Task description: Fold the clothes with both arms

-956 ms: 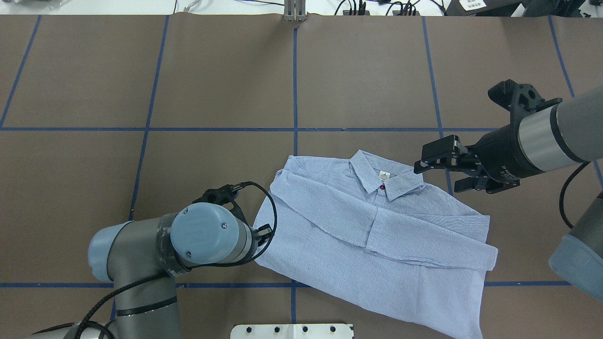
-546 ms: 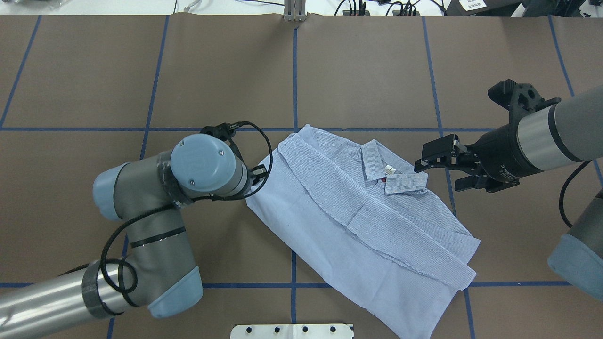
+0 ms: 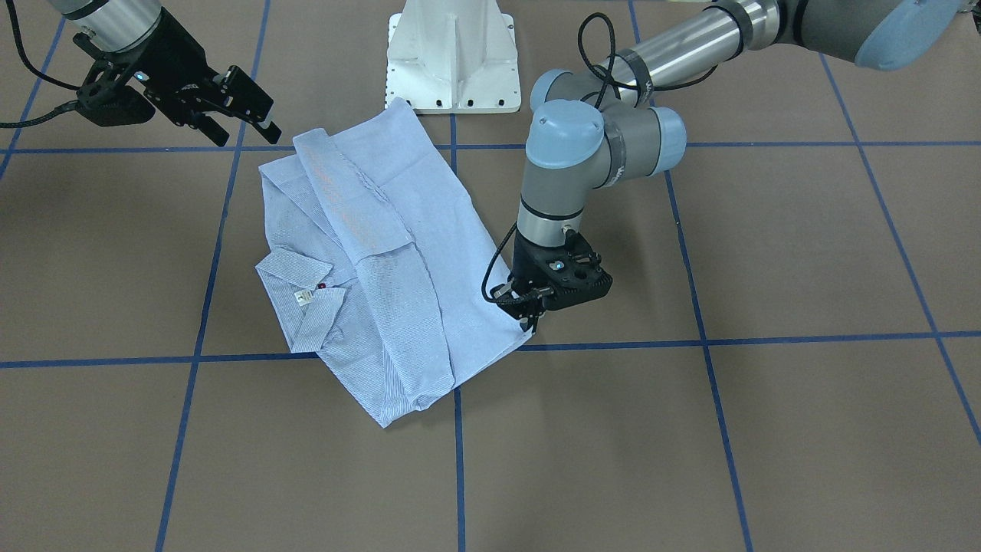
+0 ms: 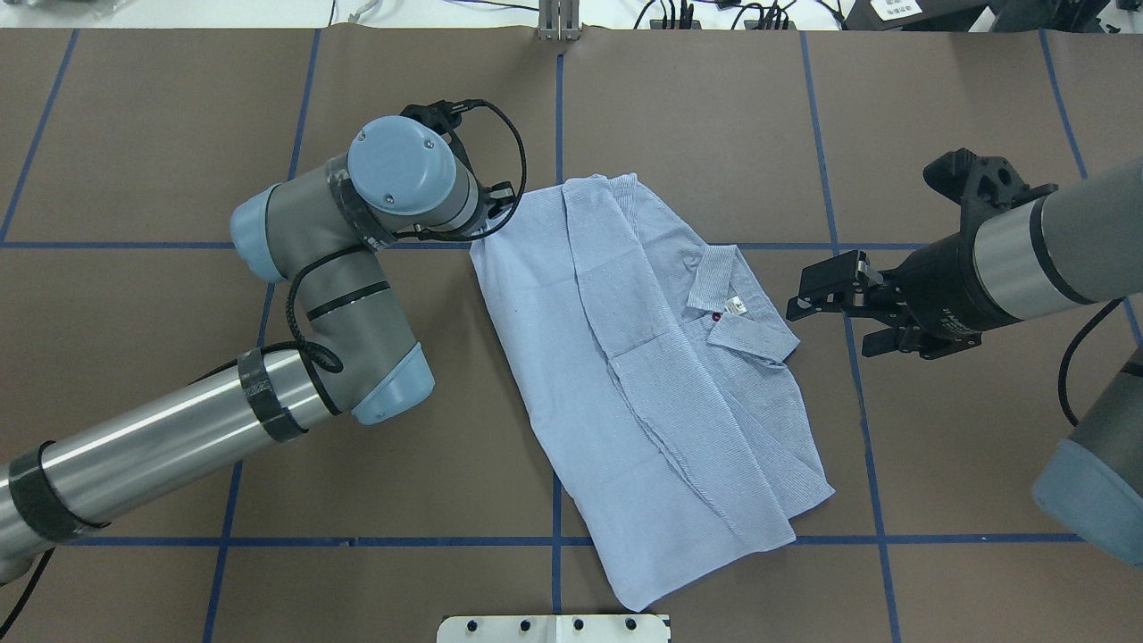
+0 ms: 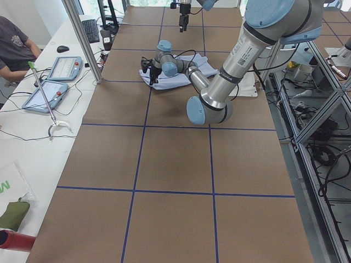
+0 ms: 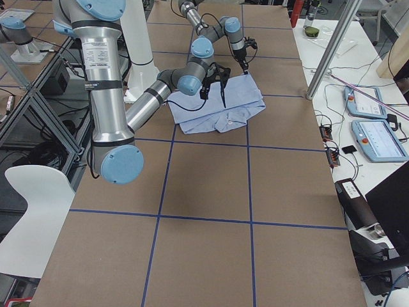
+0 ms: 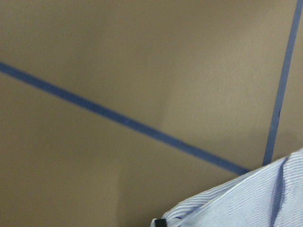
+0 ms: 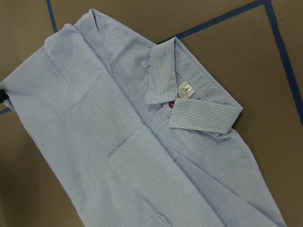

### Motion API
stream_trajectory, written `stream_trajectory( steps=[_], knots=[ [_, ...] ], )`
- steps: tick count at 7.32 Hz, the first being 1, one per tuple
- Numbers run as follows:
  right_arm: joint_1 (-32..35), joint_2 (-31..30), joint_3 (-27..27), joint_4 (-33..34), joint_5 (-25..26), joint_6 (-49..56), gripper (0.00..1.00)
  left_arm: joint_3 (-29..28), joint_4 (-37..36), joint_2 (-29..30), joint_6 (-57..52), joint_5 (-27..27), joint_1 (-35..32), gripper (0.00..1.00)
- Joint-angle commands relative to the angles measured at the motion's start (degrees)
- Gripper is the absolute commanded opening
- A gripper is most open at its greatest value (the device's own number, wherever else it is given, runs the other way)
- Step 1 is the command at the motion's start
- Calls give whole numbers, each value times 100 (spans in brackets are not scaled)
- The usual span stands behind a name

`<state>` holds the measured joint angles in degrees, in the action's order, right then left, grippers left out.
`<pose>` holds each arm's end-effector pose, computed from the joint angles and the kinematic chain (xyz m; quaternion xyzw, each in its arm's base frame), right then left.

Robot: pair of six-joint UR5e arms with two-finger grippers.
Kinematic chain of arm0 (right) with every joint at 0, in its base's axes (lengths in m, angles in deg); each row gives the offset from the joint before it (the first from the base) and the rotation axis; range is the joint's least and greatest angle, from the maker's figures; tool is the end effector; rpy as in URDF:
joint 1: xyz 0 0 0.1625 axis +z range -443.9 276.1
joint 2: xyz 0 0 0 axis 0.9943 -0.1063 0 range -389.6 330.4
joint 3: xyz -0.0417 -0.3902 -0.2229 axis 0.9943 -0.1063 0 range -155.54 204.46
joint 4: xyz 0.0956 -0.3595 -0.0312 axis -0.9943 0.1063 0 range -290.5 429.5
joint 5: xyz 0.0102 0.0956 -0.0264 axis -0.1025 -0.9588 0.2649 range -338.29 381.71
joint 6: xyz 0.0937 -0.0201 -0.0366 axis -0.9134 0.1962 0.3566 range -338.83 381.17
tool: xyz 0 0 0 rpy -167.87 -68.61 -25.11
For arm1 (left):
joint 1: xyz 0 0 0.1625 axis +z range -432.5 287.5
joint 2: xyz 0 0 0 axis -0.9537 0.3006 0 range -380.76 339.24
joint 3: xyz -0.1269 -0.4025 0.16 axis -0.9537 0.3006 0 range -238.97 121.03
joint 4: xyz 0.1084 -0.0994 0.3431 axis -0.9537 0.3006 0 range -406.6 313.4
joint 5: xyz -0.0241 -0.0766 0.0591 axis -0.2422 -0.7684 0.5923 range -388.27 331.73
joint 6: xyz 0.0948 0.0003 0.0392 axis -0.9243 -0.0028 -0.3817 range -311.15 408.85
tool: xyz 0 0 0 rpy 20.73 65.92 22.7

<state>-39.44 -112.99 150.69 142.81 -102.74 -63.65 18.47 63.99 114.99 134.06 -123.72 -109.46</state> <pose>-0.2550 -0.3556 0.3307 -0.0342 -0.5382 0.1403 0.8303 0.5302 -0.5535 0.2665 0.1213 0.4373 -0.2261 0.8619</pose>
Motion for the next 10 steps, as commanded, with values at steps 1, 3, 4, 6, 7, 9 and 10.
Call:
stream_trajectory(
  steps=[1, 3, 4, 6, 7, 9, 10],
  knots=[
    [-25, 16, -98, -1, 95, 0, 100, -1113, 1047, 442, -573, 340, -180, 0],
    [-25, 174, -169, -1, 184, 0, 100, -1852, 1970, 654, -856, 577, -260, 0],
    [-34, 174, -169, -1, 184, 0, 100, -2247, 2227, 890, -1049, 701, -260, 0],
    [-34, 174, -160, -9, 210, 0, 100, -2654, 3010, 1024, -1341, 711, -260, 0],
    [-34, 183, -160, -9, 219, 0, 100, -2672, 3029, 1024, -1349, 711, -260, 0],
    [-42, 366, -160, -1, 298, 0, 100, -2699, 3082, 1024, -1350, 711, -260, 38],
    [-130, 394, -169, -1, 316, 9, 100, -2682, 3143, 1024, -1341, 702, -260, 99]
  ],
)
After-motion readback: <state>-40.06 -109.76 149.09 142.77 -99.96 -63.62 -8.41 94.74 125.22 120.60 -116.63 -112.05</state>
